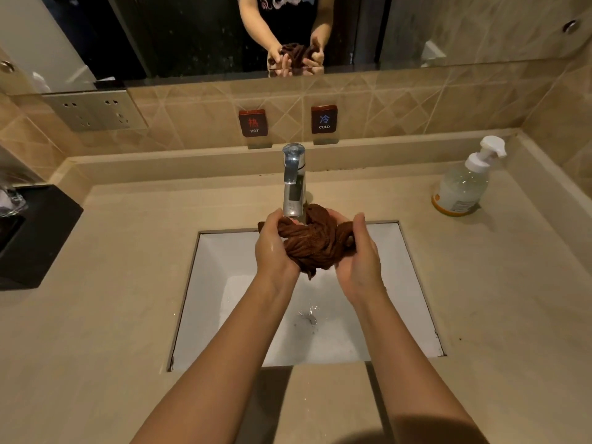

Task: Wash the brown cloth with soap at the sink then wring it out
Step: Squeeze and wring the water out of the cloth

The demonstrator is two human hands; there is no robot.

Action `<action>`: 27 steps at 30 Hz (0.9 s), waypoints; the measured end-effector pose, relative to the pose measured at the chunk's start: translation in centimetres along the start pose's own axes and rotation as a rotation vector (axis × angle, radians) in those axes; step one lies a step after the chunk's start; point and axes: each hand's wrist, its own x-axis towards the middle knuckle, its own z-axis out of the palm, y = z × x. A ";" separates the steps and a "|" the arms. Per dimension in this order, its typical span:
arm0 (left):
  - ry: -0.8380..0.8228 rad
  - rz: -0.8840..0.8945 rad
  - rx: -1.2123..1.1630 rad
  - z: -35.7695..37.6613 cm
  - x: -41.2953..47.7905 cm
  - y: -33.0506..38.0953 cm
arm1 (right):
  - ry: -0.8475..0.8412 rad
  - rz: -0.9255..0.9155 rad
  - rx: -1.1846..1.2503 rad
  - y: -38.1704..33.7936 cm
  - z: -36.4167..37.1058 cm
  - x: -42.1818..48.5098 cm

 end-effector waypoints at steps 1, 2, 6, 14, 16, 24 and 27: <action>-0.011 0.027 0.030 0.0 -0.2 -0.3 | 0.056 0.007 0.066 -0.2 0.7 0.1; -0.011 0.050 0.067 -0.1 -0.4 -0.5 | 0.101 0.015 0.080 -0.5 1.2 0.3; 0.081 0.119 0.131 -0.2 -0.9 -0.9 | 0.185 0.023 -0.217 -0.8 1.9 0.8; 0.159 0.123 0.177 -0.5 -1.4 -1.1 | -0.210 -0.093 -0.523 -0.9 2.3 0.2; 0.163 0.114 0.158 -0.3 -1.8 -1.3 | -0.162 -0.207 -0.676 -0.2 2.8 -0.1; 0.141 0.023 0.130 0.1 -1.5 -2.0 | 0.336 -0.308 -0.637 1.6 3.2 0.4; 0.138 -0.036 0.108 -0.4 -1.0 -2.3 | 0.403 -0.313 -0.665 1.8 3.0 0.7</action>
